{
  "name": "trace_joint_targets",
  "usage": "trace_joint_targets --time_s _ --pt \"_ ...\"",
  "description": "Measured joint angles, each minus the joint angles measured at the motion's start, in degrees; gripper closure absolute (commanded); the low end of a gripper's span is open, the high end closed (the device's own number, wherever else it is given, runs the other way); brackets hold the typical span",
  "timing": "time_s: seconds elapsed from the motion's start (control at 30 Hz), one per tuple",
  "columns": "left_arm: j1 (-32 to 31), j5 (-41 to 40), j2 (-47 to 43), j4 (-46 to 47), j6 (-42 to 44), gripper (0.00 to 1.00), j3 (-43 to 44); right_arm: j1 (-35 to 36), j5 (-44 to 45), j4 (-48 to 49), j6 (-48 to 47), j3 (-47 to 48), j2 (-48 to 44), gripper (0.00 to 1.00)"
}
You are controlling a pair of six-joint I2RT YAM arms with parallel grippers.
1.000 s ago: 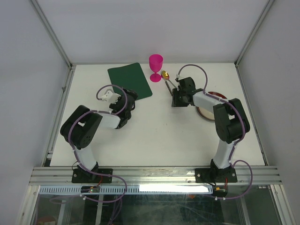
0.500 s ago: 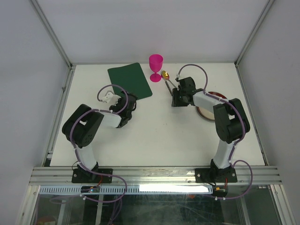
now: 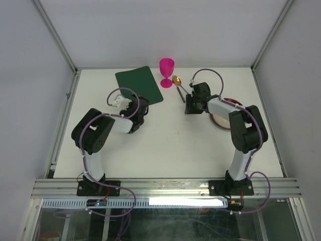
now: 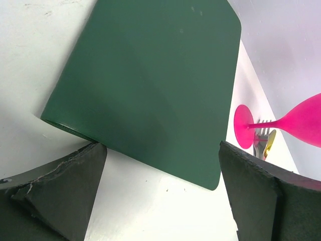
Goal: Set the dinner table for one person
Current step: Move the napkin to the center of the board.
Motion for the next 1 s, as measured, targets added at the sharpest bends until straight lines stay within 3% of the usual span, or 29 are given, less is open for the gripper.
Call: trace_joint_targets --time_s 0.67,1.0 --pt "0.02 -0.33 1.01 8.74 -0.22 0.01 -2.49 -0.31 -0.98 0.55 0.02 -0.26 0.72 0.61" --pt "0.02 -1.53 4.11 19.52 -0.50 0.21 -5.64 -0.52 -1.03 0.61 0.02 -0.37 1.05 0.62"
